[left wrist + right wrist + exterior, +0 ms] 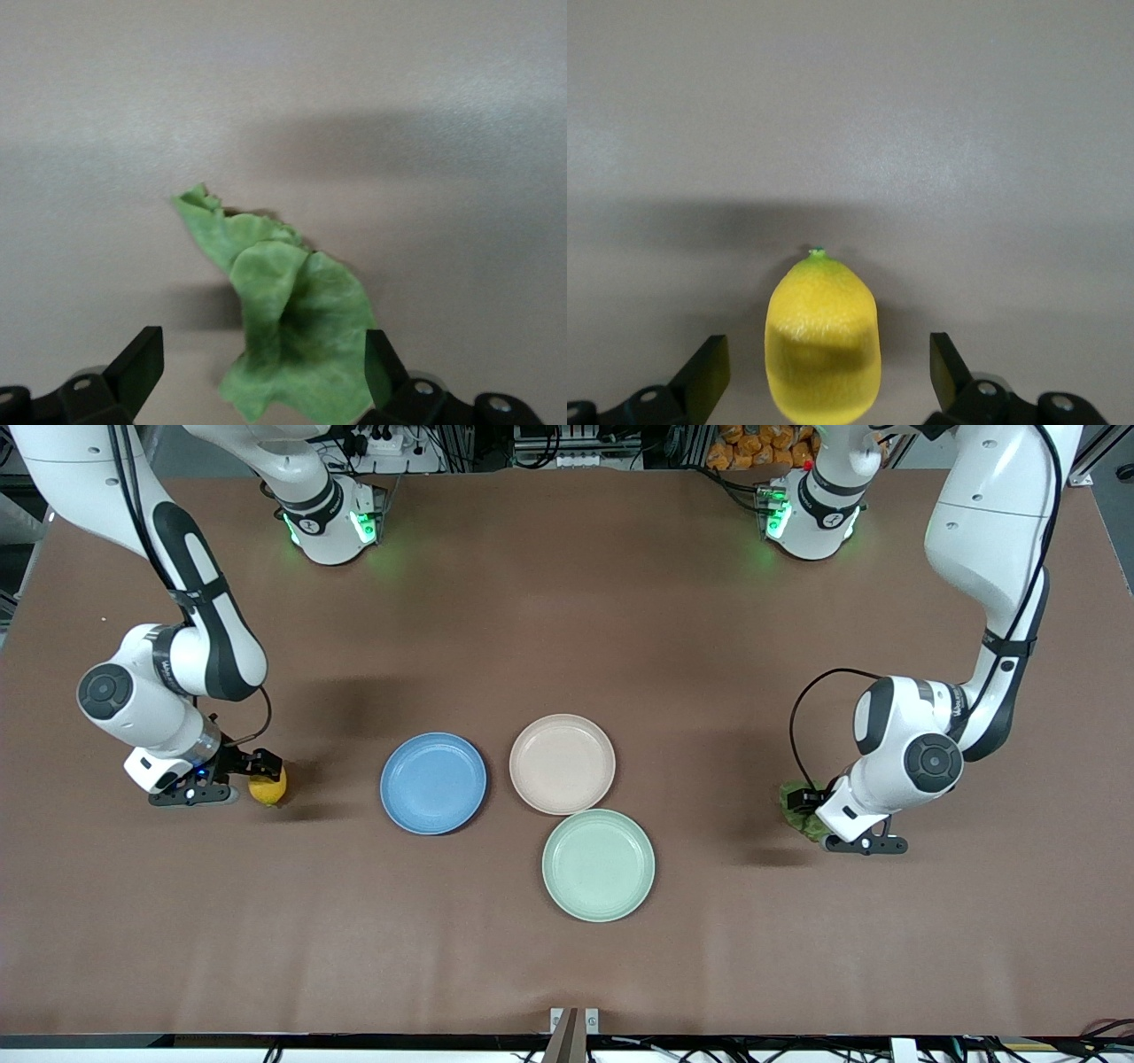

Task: Place lemon and lettuce in plates
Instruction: 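Close the right gripper on the lemon while the left gripper grasps lettuce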

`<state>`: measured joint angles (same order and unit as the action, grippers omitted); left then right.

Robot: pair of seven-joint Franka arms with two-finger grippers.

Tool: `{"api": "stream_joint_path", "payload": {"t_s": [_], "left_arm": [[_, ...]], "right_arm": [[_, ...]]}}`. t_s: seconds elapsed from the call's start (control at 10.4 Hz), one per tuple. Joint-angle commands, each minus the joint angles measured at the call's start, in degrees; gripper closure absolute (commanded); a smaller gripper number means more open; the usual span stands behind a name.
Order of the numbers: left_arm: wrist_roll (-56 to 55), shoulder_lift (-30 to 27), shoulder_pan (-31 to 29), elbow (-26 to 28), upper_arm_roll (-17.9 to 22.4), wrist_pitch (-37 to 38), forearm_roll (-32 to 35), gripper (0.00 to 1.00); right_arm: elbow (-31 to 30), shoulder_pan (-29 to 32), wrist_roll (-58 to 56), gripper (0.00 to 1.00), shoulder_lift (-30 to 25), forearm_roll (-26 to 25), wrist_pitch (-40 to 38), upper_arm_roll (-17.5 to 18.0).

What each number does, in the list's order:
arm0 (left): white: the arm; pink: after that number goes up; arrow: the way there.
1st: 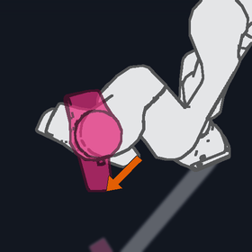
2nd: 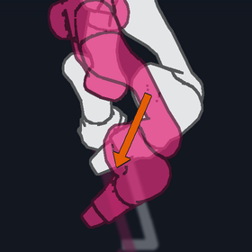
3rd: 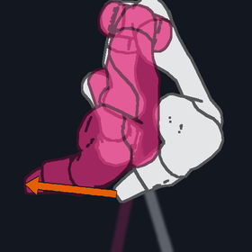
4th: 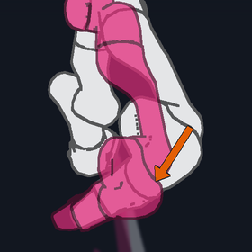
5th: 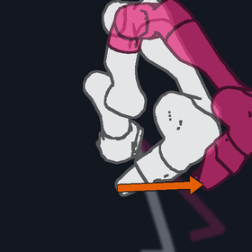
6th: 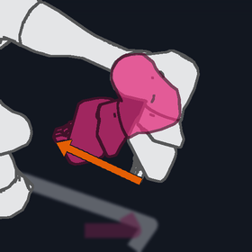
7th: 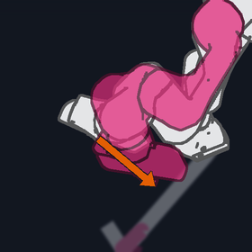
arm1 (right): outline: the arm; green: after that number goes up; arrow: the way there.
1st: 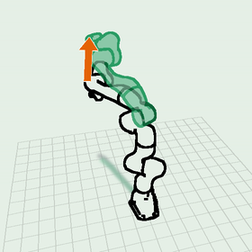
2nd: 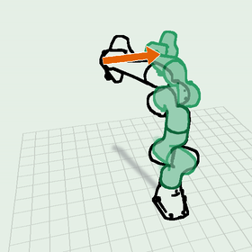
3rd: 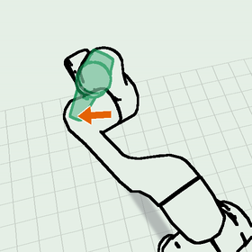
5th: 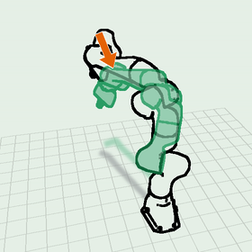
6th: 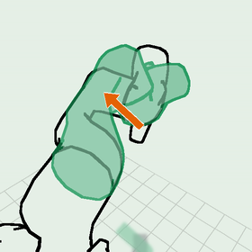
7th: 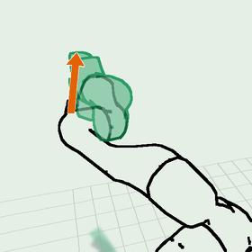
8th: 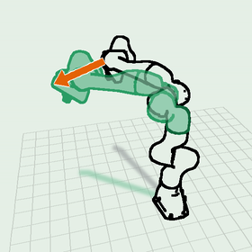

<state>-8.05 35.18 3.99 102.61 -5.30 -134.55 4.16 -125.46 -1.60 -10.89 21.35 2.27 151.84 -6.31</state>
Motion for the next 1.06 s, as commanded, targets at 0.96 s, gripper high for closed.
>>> {"api": "stream_joint_path", "payload": {"t_s": [0.96], "left_arm": [[-0.6, 2.9, 0.8, -1.4, 0.0, 0.0, -1.1, 0.0]], "right_arm": [[-2.1, -1.2, -0.5, 0.0, 6.1, 1.2, 9.2, -0.1]]}}
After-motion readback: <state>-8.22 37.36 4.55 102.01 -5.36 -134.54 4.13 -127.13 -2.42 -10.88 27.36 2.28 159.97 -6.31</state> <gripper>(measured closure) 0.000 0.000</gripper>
